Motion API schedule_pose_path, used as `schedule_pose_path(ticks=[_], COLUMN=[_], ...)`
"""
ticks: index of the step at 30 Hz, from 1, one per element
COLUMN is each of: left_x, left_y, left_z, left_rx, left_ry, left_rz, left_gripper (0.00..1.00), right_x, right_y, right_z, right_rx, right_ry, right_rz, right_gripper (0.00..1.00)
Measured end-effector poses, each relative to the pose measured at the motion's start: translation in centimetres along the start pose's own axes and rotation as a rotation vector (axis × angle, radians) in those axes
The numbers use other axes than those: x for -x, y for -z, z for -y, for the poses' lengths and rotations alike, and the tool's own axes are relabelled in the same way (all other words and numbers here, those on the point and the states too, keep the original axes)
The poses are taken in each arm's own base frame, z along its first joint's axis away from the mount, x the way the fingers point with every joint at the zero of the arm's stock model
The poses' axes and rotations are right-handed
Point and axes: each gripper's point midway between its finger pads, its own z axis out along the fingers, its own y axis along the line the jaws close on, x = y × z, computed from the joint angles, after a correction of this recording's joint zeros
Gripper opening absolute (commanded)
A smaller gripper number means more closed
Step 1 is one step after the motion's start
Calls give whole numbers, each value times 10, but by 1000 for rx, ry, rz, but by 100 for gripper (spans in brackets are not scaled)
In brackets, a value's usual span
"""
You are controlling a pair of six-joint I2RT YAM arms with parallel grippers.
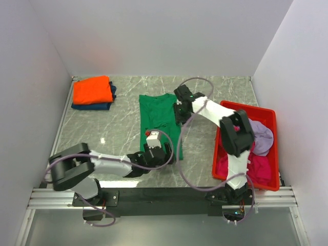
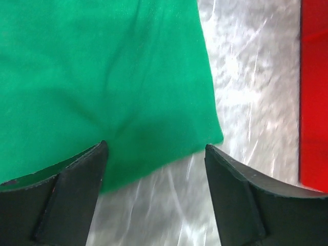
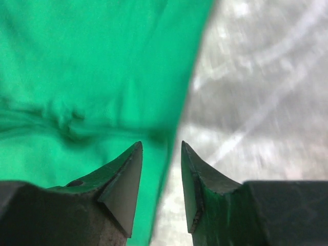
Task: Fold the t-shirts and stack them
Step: Fold the tshirt
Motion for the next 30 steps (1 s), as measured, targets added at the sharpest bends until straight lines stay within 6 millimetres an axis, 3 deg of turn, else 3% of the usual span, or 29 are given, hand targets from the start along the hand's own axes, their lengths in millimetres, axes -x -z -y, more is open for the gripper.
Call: schedule_pose_path(ticks=[3, 6, 10, 14, 19, 23, 30], left_x=[4, 26, 50, 52, 40, 37, 34], left_y=[19, 38, 57, 62, 63, 67, 64], left_z=[0, 9, 3, -26, -87, -114, -130], left_rx=[30, 25, 61, 155, 308, 359, 378], left_ry=[-38, -29, 6, 16, 15, 35, 63], left_rz=[-11, 27, 80, 72, 40, 33, 8], left_gripper=[87, 92, 95, 92, 89, 84, 78], right_x=[-9, -15, -39, -88, -138, -154, -158], right_y=[34, 74, 99, 88, 73, 67, 53], right_z=[2, -2, -13, -17, -27, -36, -33], right_rx=[19, 57, 111, 120, 107, 115, 73], right_ry=[-10, -14, -1, 3, 25, 27, -6], right_rz=[50, 148, 212, 159, 77, 62, 56], right_gripper=[45, 46, 46, 46, 46, 46, 47])
